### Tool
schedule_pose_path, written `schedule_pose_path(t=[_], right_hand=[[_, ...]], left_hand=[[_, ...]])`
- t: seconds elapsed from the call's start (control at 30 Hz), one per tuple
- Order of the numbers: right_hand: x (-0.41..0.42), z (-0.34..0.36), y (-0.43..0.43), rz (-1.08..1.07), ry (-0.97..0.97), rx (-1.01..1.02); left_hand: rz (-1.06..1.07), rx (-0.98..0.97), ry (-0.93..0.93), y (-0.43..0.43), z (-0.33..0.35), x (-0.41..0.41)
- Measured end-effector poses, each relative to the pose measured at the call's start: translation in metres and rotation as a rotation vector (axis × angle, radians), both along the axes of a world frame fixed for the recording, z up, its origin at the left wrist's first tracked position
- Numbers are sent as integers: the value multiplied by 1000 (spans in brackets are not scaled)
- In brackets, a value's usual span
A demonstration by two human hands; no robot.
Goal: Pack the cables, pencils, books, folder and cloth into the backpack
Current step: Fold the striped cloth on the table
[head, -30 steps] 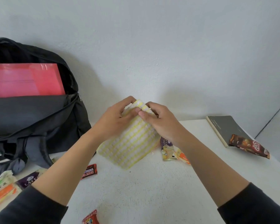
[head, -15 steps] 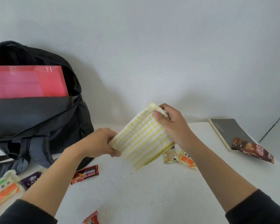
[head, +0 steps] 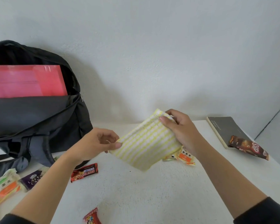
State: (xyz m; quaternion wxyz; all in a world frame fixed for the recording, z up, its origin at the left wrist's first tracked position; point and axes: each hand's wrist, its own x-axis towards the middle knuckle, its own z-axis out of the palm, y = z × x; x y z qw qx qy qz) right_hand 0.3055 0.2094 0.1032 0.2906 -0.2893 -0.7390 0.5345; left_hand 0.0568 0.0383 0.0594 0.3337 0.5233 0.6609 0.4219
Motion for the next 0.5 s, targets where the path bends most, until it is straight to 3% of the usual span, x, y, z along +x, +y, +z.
schedule_pose_path(t=[0.17,0.27,0.33,0.5], right_hand=[[8,-14,2,127,-223,-84],[7,-17,-2,224,-215,-104],[2,-15,-7,215,-168,-28],[-16,0,-21,52,-11,437]], left_hand=[[-42,-122,495,-3,-16,-3],[-99,-197,499,-3,-22,1],[-107,-118,471,4,-16,12],[-85,227,130,46,18,39]])
